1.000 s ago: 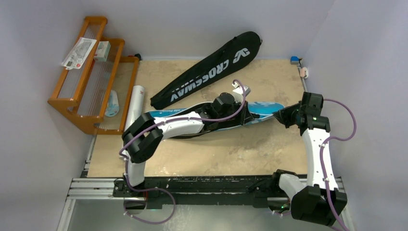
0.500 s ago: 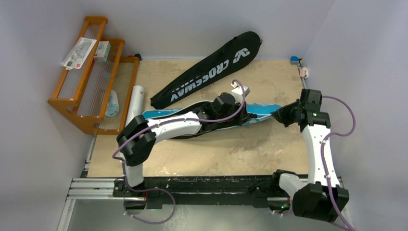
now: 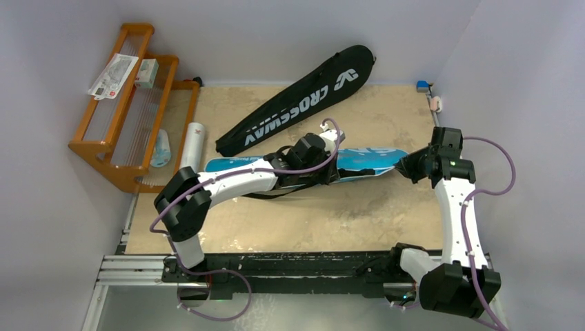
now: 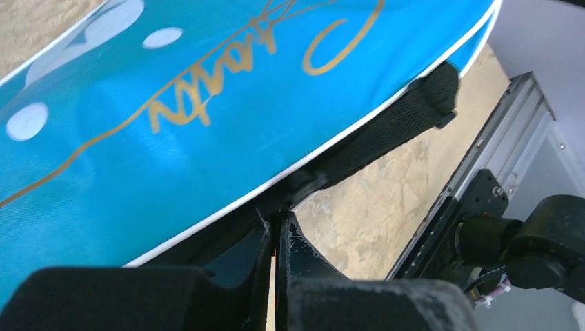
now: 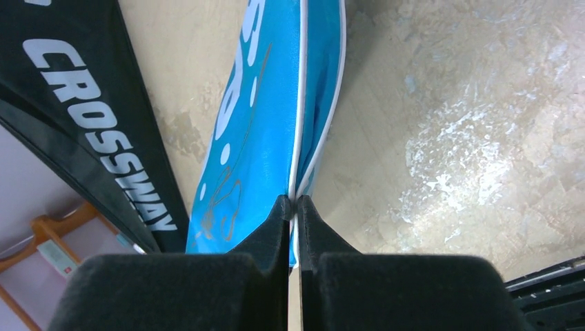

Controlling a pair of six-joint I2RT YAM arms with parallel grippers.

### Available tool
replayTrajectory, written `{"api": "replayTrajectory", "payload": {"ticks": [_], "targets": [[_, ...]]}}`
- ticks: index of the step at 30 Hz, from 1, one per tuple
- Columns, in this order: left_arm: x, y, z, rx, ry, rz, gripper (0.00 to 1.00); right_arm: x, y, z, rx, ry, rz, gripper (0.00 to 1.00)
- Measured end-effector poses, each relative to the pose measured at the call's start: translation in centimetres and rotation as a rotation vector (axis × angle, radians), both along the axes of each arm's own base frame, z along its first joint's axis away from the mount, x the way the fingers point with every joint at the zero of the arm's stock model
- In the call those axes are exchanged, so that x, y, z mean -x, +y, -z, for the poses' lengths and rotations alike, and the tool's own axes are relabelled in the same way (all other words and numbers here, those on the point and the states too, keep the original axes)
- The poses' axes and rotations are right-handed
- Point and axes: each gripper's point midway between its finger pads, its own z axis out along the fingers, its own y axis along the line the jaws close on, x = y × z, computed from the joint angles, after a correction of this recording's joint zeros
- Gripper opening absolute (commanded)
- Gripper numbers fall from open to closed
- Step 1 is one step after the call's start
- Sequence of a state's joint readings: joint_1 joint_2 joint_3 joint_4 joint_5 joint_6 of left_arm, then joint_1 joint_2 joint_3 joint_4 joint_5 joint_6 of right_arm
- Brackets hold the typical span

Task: Pack up the badminton gear
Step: Zip the racket bag at the center of the board.

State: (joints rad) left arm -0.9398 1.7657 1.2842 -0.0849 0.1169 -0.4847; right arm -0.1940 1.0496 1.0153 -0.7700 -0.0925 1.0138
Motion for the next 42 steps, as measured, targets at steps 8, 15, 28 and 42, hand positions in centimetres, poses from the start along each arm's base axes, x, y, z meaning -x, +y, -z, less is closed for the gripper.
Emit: {"api": "replayTrajectory", "payload": {"ticks": [8, 15, 28, 42], "targets": [[-0.1, 4.6, 2.7, -0.1, 0.032, -0.076, 0.0, 0.3, -1.2, 0.5, 0.058, 0.026, 0.038, 0.0], [-1.1, 11.2, 4.0, -0.234, 0.028, -0.245, 0.0, 0.3, -2.3, 0.6, 0.106, 0.029, 0.081, 0.0], [-3.1, 23.9, 6.9, -0.303, 0.144, -0.631, 0.0, -0.9, -7.7, -1.3, 0.204, 0.005, 0.287, 0.0], [-2.5, 33.1, 6.5, -0.074, 0.189, -1.026, 0.0, -2.3, -11.7, -0.3, 0.139, 0.038, 0.421, 0.0]]}}
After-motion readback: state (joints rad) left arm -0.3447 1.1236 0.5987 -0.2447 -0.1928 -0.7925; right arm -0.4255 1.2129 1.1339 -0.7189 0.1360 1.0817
